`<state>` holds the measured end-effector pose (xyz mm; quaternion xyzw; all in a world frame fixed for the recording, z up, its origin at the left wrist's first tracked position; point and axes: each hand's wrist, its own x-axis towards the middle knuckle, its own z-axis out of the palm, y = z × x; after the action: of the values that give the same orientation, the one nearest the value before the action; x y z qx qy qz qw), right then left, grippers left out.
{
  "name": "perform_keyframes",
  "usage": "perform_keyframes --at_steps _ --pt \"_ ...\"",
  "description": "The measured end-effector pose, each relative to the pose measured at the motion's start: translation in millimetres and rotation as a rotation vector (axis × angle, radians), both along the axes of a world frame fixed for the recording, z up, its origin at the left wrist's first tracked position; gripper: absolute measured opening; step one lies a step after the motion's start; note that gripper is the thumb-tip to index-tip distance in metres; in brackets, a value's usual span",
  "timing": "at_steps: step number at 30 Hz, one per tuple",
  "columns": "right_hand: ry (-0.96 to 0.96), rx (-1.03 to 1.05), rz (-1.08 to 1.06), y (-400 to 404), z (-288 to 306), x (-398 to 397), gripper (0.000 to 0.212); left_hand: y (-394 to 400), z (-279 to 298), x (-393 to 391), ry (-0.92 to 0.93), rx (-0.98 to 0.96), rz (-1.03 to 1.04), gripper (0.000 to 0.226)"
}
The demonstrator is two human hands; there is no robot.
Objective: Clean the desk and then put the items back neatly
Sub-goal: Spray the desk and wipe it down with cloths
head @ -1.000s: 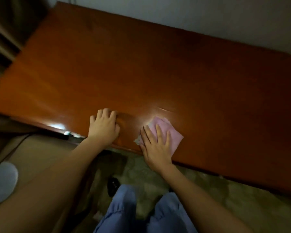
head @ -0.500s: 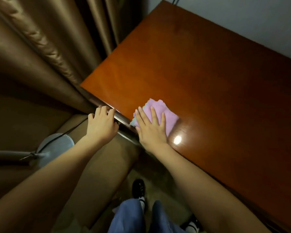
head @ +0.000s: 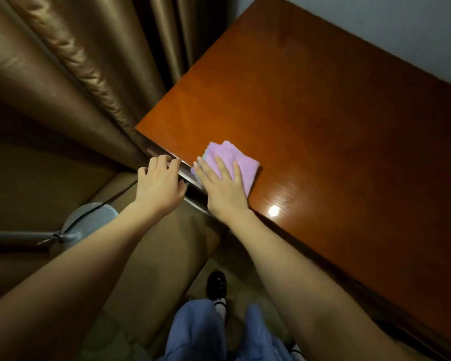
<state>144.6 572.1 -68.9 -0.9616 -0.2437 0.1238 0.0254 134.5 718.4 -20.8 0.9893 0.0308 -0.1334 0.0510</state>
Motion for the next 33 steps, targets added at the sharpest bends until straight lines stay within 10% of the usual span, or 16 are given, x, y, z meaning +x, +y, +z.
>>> perform_keyframes --at_steps 33 --pt "-0.056 -0.005 -0.603 -622.8 -17.0 -388.7 0.053 -638.7 16.3 -219.2 0.044 -0.103 -0.727 0.046"
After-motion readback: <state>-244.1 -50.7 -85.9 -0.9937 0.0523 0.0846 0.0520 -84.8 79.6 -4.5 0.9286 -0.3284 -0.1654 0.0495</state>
